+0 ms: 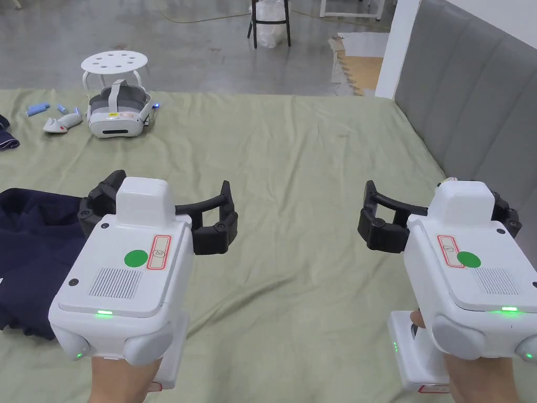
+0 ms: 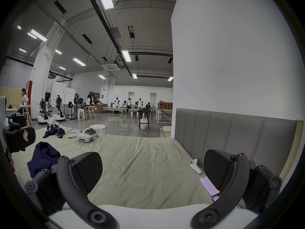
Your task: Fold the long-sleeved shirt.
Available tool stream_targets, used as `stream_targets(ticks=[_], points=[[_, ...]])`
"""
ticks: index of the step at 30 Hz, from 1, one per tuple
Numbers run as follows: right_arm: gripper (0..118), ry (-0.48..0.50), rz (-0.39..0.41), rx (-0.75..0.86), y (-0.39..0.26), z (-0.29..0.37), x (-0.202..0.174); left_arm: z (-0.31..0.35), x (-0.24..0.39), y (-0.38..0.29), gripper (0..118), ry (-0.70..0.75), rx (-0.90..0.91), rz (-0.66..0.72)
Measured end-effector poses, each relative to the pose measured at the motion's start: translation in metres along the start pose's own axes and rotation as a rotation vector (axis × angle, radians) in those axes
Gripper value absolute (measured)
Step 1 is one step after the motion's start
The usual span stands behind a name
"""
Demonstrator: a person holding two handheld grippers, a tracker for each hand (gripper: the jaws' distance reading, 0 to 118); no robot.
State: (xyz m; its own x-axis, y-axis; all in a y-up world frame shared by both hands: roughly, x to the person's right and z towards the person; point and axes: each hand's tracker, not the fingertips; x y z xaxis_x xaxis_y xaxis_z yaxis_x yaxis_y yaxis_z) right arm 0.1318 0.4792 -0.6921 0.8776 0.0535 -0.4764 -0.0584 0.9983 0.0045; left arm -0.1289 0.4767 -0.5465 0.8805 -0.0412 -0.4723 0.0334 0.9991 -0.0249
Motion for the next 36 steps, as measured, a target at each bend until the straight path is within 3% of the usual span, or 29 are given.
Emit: stream_targets(ticks=[9, 11, 12, 13, 14, 15, 17, 19, 23, 30, 32, 36], points=[[118, -0.002, 0.005, -0.004, 0.001, 0.001, -0.001, 0.002, 0.000, -0.001, 111, -0.004, -0.004, 0.001], [117, 0.012, 0.000, -0.024, 0.002, 0.002, 0.000, 0.004, -0.001, -0.002, 105, -0.002, 0.007, 0.000], [100, 0.037, -0.016, -0.034, 0.002, 0.002, 0.002, 0.005, -0.001, -0.001, 78, -0.001, 0.022, -0.002], [67, 0.044, -0.033, -0.029, 0.001, 0.003, 0.004, 0.007, 0.000, 0.001, 37, 0.007, 0.034, -0.008], [20, 0.037, -0.035, -0.023, 0.001, 0.004, 0.005, 0.007, -0.001, 0.002, 5, 0.005, 0.032, -0.024], [2, 0.011, -0.036, -0.018, 0.000, 0.003, 0.004, 0.004, -0.001, 0.003, 10, 0.016, 0.008, -0.059], [2, -0.051, -0.008, -0.025, -0.002, 0.003, 0.001, 0.004, 0.000, 0.002, 10, 0.028, 0.017, -0.056], [2, -0.001, -0.022, -0.049, -0.002, 0.003, 0.002, 0.006, -0.005, 0.002, 10, 0.029, 0.018, -0.031], [2, 0.004, -0.037, -0.042, -0.003, 0.001, -0.018, 0.011, -0.021, 0.001, 10, 0.098, 0.030, -0.032], [2, 0.261, -0.049, -0.015, 0.006, -0.019, -0.110, 0.052, -0.110, -0.002, 13, 0.361, 0.000, -0.009], [2, 0.347, -0.088, -0.017, 0.010, -0.023, -0.140, 0.070, -0.137, -0.004, 7, 0.428, -0.016, 0.015], [2, 0.478, -0.077, -0.010, 0.015, -0.026, -0.191, 0.097, -0.168, -0.003, 4, 0.492, -0.043, 0.001]])
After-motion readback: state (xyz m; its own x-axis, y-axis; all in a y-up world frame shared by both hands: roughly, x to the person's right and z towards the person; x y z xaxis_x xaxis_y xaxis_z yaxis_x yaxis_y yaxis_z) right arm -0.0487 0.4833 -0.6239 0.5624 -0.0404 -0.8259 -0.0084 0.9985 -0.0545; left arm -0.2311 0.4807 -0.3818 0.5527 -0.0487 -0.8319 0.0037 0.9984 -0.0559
